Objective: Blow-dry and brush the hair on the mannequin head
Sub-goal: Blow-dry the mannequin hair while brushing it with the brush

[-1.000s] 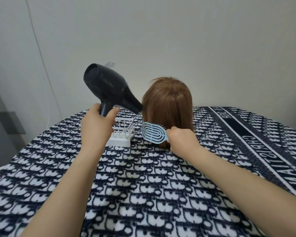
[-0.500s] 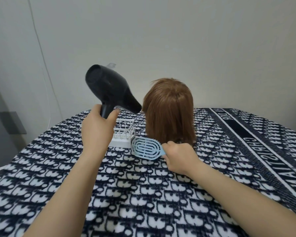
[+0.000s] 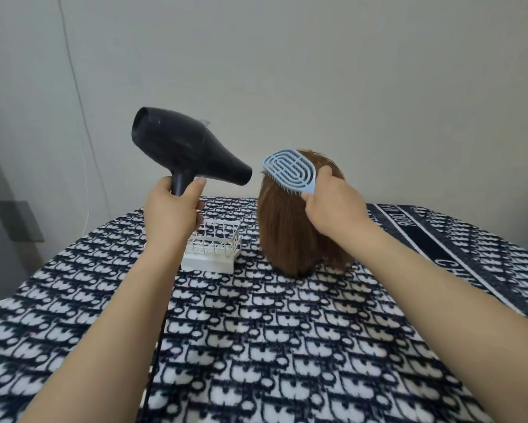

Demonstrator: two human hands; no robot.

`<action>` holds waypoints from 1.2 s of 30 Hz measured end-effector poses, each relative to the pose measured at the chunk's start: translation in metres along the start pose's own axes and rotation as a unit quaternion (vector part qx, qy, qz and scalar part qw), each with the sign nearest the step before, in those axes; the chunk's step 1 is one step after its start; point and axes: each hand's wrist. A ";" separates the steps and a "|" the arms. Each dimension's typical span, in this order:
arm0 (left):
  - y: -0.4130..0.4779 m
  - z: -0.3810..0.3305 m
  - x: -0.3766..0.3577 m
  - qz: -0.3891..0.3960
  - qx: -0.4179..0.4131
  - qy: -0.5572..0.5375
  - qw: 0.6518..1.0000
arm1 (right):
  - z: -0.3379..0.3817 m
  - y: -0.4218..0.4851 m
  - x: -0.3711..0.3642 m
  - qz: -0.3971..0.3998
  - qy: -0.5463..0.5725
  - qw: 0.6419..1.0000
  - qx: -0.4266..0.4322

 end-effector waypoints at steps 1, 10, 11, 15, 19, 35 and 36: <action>0.002 -0.001 -0.001 0.003 -0.003 0.004 1.000 | 0.002 0.006 0.005 0.001 0.003 1.000 -0.004; 0.027 -0.008 -0.015 0.026 0.003 0.023 0.999 | 0.015 0.035 0.033 0.069 0.013 0.996 -0.055; 0.029 -0.008 -0.017 0.029 0.004 0.026 0.999 | 0.016 0.037 0.035 0.075 0.005 0.995 -0.059; 0.040 -0.010 -0.025 0.033 0.015 0.024 0.999 | 0.019 0.048 0.044 0.092 -0.015 0.993 -0.078; 0.050 -0.014 -0.027 0.033 0.001 0.124 0.992 | 0.020 0.055 0.050 0.101 -0.021 0.992 -0.079; 0.059 -0.039 -0.026 0.075 -0.004 0.127 0.989 | 0.013 0.058 0.060 0.105 -0.033 0.991 -0.070; 0.057 -0.041 -0.026 0.079 -0.008 0.131 0.988 | 0.013 0.058 0.059 0.105 -0.032 0.992 -0.069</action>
Point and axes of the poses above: each hand's wrist, its own y-axis towards the middle knuckle, its own x-axis out of the back of the hand, z = x × y, and after that the axes turned 11 degrees about z, right-handed
